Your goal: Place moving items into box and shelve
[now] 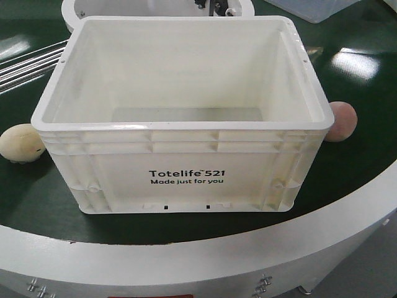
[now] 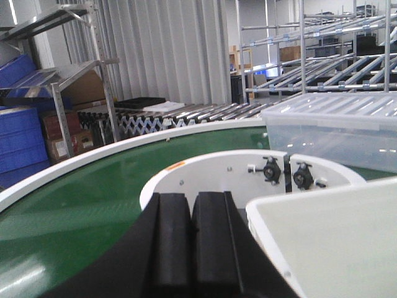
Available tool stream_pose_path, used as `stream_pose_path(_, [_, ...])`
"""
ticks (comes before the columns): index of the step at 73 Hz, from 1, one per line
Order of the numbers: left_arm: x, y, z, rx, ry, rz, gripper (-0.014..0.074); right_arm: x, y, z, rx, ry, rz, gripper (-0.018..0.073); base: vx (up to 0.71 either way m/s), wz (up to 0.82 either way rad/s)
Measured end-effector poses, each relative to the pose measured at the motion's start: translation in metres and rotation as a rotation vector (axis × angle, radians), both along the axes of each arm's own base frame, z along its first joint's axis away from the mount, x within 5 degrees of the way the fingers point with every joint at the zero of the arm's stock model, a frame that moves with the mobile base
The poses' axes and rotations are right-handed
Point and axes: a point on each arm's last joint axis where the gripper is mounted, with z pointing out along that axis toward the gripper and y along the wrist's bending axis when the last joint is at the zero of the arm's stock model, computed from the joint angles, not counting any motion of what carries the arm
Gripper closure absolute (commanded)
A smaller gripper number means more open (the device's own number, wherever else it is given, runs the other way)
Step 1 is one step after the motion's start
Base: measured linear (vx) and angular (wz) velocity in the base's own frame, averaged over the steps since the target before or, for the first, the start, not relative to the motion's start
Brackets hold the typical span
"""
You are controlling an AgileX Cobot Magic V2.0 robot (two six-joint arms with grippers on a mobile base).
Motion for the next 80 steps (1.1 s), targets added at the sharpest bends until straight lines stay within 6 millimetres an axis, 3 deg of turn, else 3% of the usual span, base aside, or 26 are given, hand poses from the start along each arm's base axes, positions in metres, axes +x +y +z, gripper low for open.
stream_pose_path(21, [0.002, -0.002, 0.012, -0.002, -0.092, -0.023, 0.0617, 0.007, 0.000, 0.000, 0.000, -0.006, 0.004, 0.0573, 0.00, 0.00])
stream_pose_path(34, [0.002, -0.002, 0.011, -0.002, -0.081, -0.021, 0.0553, 0.007, 0.000, 0.000, -0.001, -0.006, 0.004, 0.0521, 0.00, 0.00])
stream_pose_path(45, [0.002, -0.002, 0.009, -0.001, -0.065, -0.017, 0.0419, 0.007, 0.000, 0.000, -0.004, -0.006, 0.004, 0.0365, 0.00, 0.00])
stream_pose_path(65, [0.003, -0.001, 0.008, -0.001, -0.052, -0.013, 0.0086, 0.007, 0.000, 0.000, -0.004, -0.009, 0.004, -0.0064, 0.00, 0.00])
stream_pose_path(72, [0.003, -0.001, 0.007, -0.001, -0.034, -0.008, 0.0036, 0.007, 0.000, 0.000, -0.004, -0.009, 0.004, -0.0123, 0.00, 0.00])
stream_pose_path(80, [0.003, 0.000, 0.005, 0.000, -0.010, -0.002, 0.0039, 0.007, 0.000, 0.000, -0.005, -0.005, 0.004, -0.0124, 0.00, 0.00])
